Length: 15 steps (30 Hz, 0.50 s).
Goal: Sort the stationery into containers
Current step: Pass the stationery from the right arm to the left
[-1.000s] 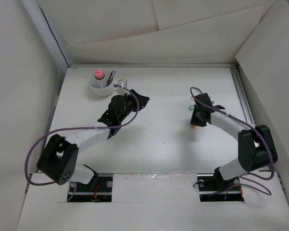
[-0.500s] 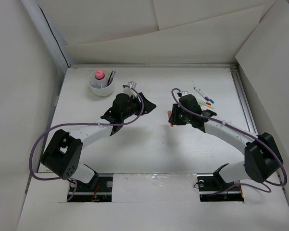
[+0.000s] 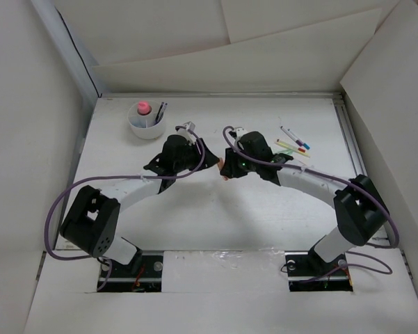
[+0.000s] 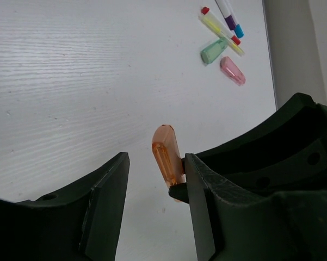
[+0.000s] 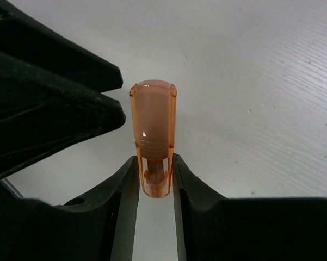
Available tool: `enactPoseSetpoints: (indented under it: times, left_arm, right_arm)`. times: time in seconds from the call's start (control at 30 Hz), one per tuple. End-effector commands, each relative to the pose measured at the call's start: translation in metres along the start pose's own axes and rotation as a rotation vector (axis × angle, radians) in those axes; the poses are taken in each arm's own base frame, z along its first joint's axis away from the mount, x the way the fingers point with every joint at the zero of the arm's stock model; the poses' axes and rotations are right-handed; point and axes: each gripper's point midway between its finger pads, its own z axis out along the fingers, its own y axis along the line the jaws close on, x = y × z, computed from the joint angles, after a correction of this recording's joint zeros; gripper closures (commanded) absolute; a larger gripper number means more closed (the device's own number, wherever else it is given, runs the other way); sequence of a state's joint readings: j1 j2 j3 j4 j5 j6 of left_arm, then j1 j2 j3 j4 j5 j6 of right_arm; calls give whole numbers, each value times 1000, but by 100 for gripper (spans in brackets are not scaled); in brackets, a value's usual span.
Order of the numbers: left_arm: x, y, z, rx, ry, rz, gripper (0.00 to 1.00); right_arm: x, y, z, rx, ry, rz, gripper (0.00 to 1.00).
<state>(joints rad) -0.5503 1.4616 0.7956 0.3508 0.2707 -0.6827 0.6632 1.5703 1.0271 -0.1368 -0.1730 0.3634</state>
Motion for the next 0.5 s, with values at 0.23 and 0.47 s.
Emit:
enactPoseSetpoints:
  times: [0.23,0.47]
  left_arm:
    - [-6,-5,-5,18,-32,-20,58]
    - [-12,-13,-3,17,-34,-25,87]
  right_arm:
    - [-21,52,-6,-234,-81,-78,89]
    - [-22,53,-11,-242,-101,-83,89]
